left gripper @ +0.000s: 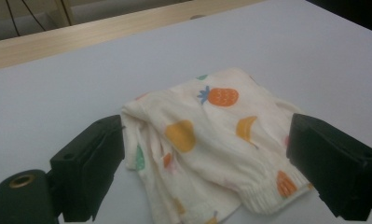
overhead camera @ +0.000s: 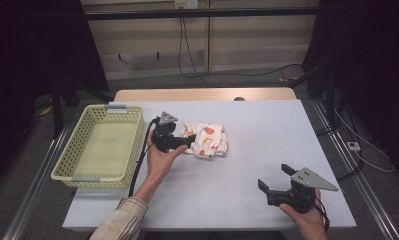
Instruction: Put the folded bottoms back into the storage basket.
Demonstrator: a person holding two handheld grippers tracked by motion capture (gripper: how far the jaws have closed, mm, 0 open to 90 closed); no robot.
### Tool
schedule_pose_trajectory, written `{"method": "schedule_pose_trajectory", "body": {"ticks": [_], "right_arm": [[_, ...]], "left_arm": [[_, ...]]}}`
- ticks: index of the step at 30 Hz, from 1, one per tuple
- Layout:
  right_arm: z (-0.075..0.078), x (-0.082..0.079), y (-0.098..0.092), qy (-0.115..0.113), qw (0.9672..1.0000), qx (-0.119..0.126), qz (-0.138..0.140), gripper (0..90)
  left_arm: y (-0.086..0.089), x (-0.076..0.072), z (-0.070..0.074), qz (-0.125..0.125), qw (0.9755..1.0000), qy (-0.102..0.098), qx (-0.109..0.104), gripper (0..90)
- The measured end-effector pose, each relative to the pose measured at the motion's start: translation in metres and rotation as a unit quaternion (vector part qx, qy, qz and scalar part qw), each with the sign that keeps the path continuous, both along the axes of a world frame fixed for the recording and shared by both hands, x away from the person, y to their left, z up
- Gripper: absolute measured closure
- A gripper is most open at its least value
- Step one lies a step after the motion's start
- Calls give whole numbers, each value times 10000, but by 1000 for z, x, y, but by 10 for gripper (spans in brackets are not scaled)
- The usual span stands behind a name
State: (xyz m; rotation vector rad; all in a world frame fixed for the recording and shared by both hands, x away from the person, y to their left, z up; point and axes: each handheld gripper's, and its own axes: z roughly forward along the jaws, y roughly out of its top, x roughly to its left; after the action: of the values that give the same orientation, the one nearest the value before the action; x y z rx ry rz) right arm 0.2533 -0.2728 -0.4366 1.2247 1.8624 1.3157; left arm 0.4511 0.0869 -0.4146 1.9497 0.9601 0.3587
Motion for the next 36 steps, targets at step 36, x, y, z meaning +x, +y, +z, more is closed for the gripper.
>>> {"method": "schedule_pose_trajectory", "body": {"ticks": [36], "right_arm": [[-1,0,0,52,10000,-4,-17,33]], "left_arm": [[-12,41,-48,514,9946,859,263,294]]}}
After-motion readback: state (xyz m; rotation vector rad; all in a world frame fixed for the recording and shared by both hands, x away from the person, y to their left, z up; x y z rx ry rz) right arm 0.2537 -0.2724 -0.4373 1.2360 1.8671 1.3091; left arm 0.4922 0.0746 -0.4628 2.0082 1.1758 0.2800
